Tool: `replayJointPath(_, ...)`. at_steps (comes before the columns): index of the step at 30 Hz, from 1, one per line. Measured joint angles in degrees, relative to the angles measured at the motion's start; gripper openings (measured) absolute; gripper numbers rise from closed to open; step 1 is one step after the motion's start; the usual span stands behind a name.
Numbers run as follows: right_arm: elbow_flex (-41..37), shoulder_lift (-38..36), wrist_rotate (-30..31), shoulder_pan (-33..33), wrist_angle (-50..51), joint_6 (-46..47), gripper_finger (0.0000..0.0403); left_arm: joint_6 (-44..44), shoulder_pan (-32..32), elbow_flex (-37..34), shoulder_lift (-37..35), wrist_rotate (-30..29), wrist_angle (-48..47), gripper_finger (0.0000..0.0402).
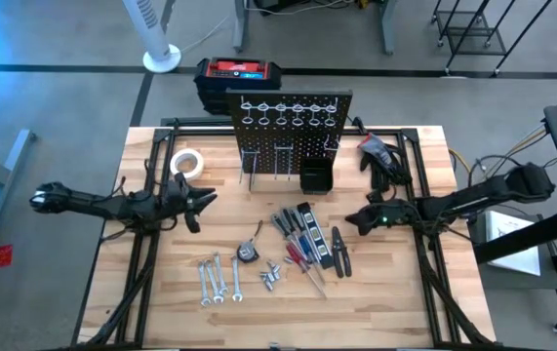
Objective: Hang tools onto peg board
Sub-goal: Hang the combination pliers on the peg board
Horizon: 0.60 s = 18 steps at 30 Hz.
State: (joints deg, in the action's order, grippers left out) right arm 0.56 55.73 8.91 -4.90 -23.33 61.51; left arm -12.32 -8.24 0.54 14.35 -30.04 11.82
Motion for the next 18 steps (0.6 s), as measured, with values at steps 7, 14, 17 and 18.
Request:
replayJointPath(7, 2.9, 2.2, -5.1, -2.8, 5.5, 13.5, 0.0156, 1.4, 0.0, 0.0, 3.0, -0.5, 1.0, 0.0089)
replayJointPath(14, 13.6, 6.9, -4.3, -11.7, 19.8, 23.6, 0.0151, -8.8, 0.0, 0.0, 6.7, -0.6, 1.0, 0.0089)
replayJointPath(17, 19.9, 11.8, -2.7, -14.7, 29.7, 21.3, 0.0147, -9.2, 0.0, 0.0, 8.3, -0.8, 0.7, 0.0089)
replayJointPath(18, 21.9, 14.3, -1.9, -15.7, 32.3, 20.8, 0.0147, -9.2, 0.0, 0.0, 8.8, -0.8, 0.4, 0.0089)
